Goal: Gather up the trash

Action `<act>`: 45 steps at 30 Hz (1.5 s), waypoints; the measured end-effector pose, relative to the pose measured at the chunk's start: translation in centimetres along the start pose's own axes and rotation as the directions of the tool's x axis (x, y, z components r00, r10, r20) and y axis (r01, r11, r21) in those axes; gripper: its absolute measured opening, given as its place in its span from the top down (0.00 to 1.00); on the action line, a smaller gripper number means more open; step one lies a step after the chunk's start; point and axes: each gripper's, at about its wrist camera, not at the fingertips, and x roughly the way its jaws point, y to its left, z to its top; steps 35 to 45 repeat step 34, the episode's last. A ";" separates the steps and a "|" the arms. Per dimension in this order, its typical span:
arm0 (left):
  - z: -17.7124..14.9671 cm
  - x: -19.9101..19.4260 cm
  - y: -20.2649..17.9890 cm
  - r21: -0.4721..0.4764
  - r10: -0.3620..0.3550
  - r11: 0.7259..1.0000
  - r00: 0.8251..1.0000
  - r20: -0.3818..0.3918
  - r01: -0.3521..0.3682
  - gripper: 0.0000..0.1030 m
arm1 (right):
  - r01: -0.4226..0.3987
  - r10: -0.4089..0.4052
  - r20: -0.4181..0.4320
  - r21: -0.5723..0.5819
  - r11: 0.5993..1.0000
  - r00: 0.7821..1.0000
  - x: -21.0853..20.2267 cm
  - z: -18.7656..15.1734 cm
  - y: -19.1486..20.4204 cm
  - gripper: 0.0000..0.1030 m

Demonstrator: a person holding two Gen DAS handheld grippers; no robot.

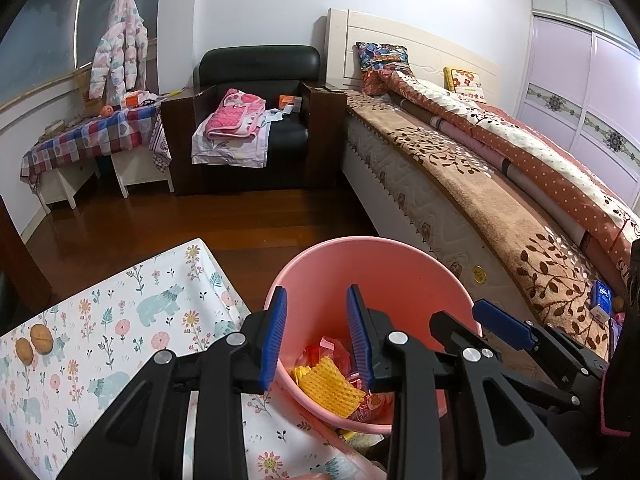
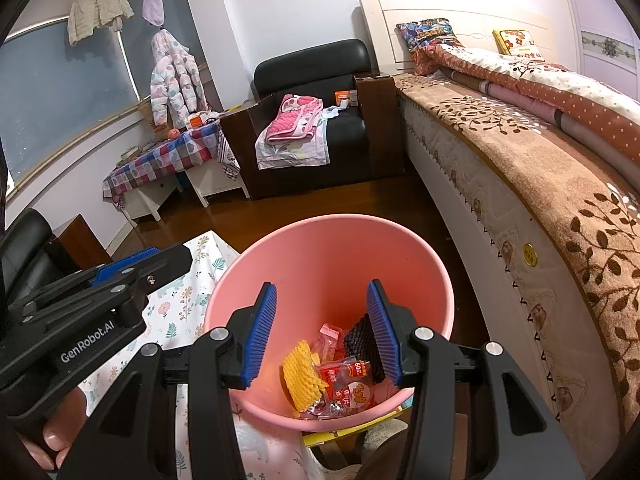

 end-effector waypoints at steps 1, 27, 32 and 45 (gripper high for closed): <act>0.0 0.0 0.0 0.000 0.001 1.000 1.000 0.000 -0.001 0.71 | 0.000 0.000 0.000 0.000 1.000 1.000 0.0 0.0 0.0 0.53; -0.5 0.2 0.1 -0.006 0.003 1.000 1.000 -0.002 -0.003 0.71 | 0.002 -0.002 0.001 -0.001 1.000 1.000 -0.4 0.5 0.7 0.53; -0.8 0.3 0.0 -0.001 0.003 1.000 1.000 -0.005 -0.003 0.71 | 0.001 -0.001 0.002 -0.001 1.000 1.000 -0.4 0.5 0.7 0.53; -0.9 0.2 0.1 -0.004 0.000 1.000 1.000 -0.008 0.000 0.71 | 0.001 -0.001 0.001 -0.001 1.000 1.000 -0.4 0.5 0.8 0.53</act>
